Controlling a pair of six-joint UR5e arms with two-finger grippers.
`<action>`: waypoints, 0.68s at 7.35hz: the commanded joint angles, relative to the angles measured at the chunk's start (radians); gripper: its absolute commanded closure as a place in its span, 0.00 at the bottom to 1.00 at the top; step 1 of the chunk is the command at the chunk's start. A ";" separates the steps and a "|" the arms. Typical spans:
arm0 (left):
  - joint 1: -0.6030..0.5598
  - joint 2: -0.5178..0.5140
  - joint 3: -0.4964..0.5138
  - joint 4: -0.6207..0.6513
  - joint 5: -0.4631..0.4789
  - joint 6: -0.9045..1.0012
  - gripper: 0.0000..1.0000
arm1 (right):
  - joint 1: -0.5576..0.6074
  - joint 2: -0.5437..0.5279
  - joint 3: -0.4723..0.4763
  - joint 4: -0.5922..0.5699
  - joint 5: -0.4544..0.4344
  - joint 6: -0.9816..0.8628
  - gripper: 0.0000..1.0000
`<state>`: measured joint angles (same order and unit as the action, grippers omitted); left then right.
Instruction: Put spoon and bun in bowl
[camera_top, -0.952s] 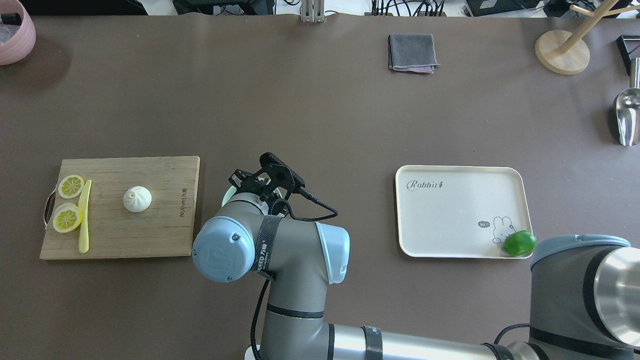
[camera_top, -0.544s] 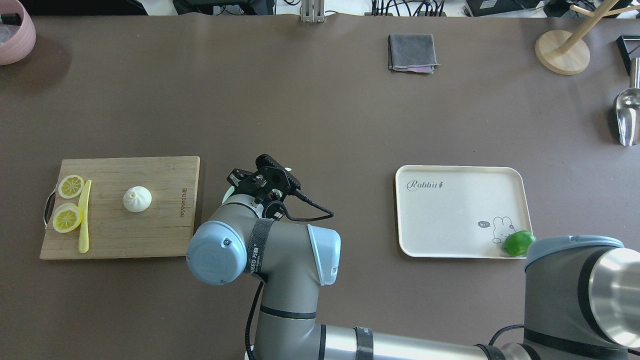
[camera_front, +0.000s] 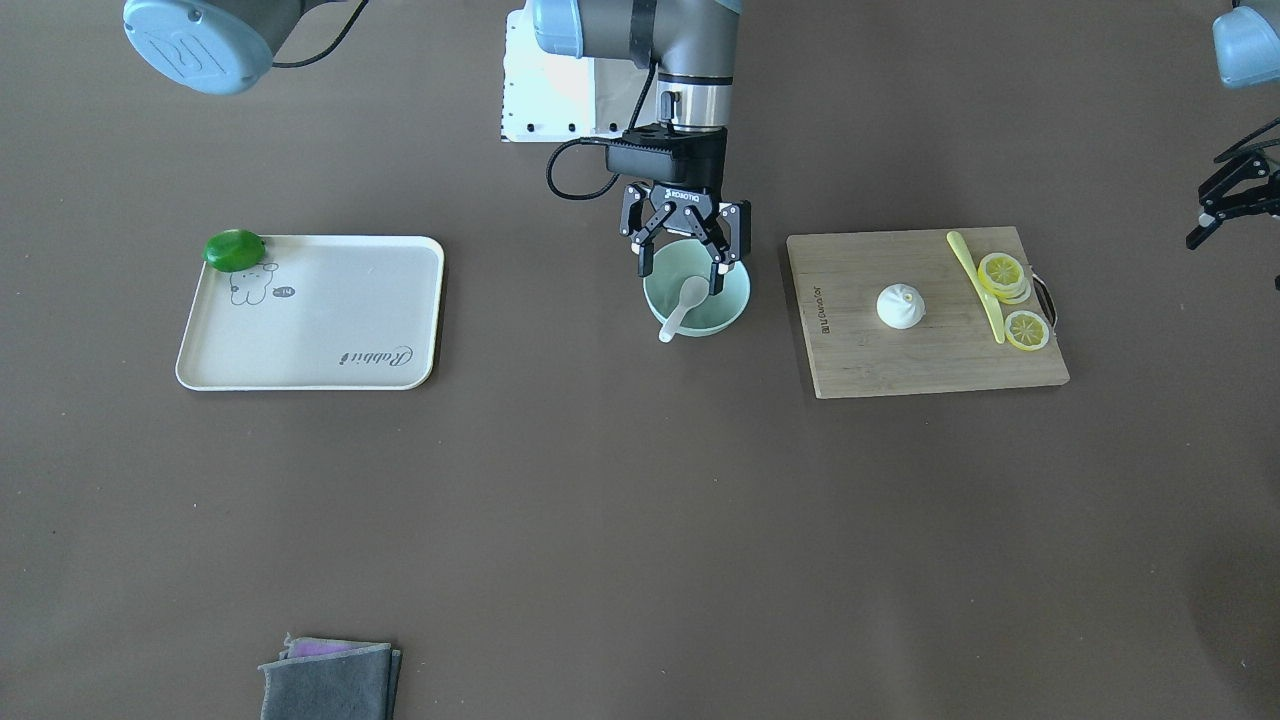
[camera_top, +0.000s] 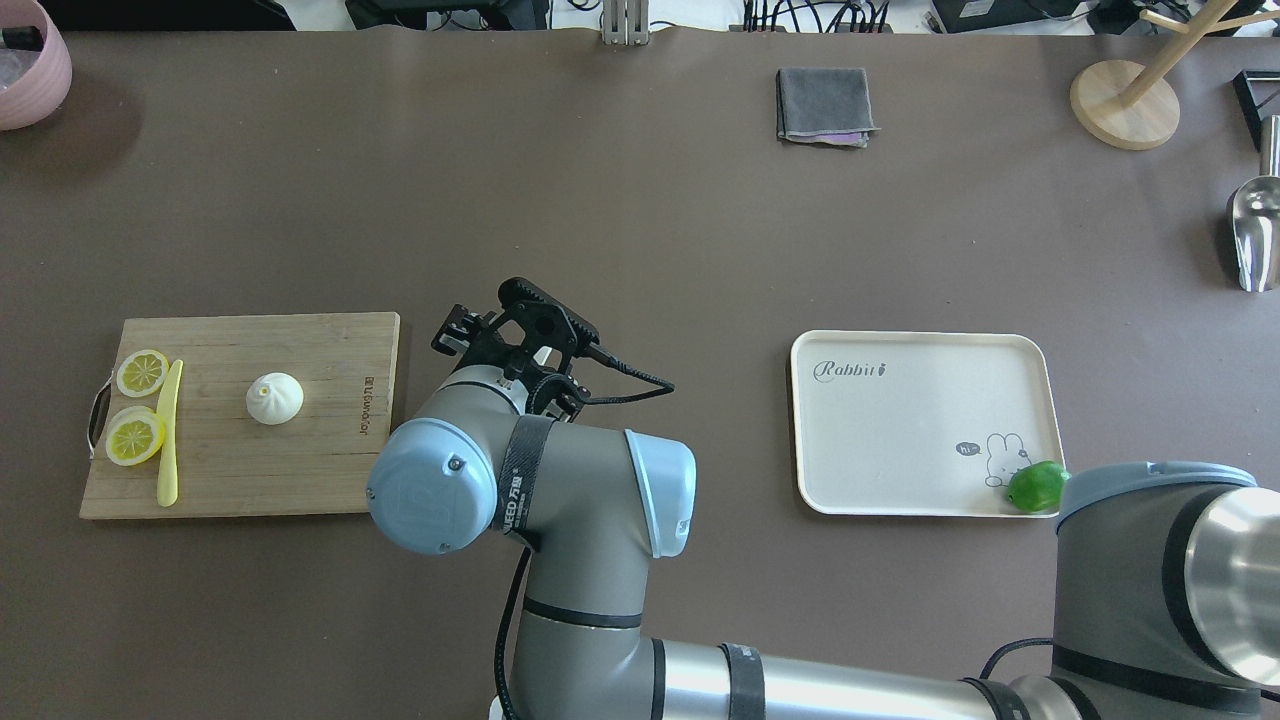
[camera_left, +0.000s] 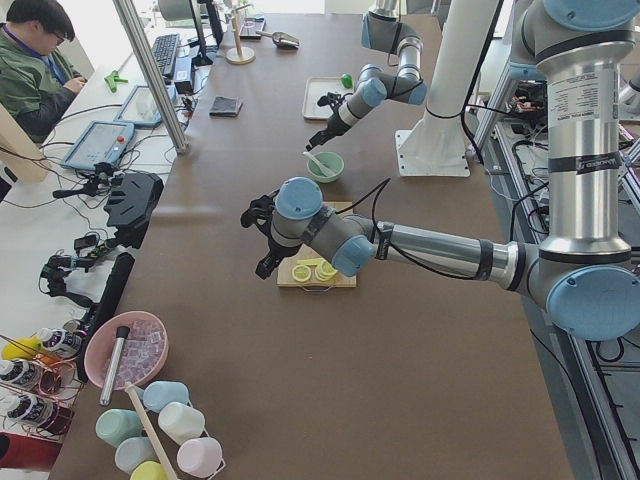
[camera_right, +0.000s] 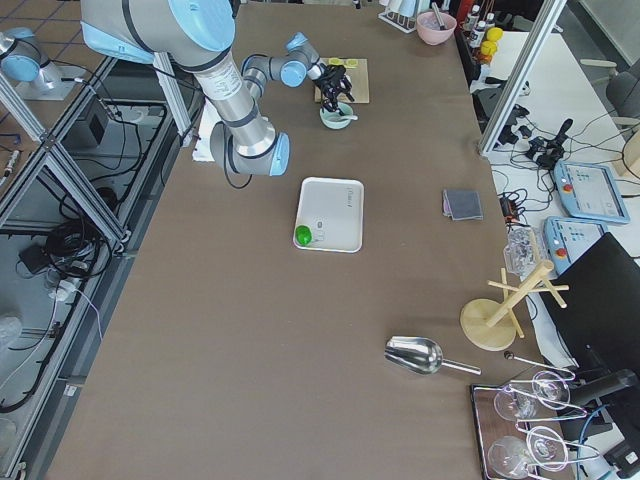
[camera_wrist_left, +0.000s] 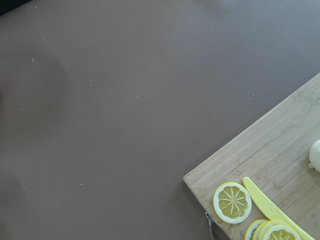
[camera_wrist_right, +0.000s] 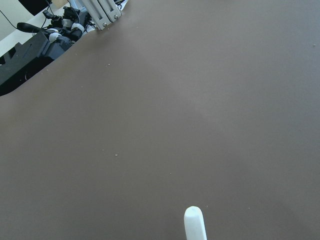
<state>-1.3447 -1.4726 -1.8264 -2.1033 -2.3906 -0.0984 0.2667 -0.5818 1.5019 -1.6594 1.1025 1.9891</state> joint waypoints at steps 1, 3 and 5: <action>0.150 -0.015 0.002 -0.187 0.040 -0.366 0.00 | 0.107 -0.106 0.175 -0.045 0.176 -0.215 0.00; 0.318 -0.061 -0.004 -0.202 0.192 -0.525 0.00 | 0.259 -0.289 0.364 -0.040 0.410 -0.503 0.00; 0.471 -0.090 -0.005 -0.204 0.362 -0.610 0.01 | 0.411 -0.409 0.449 -0.039 0.627 -0.793 0.00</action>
<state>-0.9685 -1.5443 -1.8312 -2.3036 -2.1298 -0.6480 0.5811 -0.9156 1.8931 -1.6987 1.5932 1.3736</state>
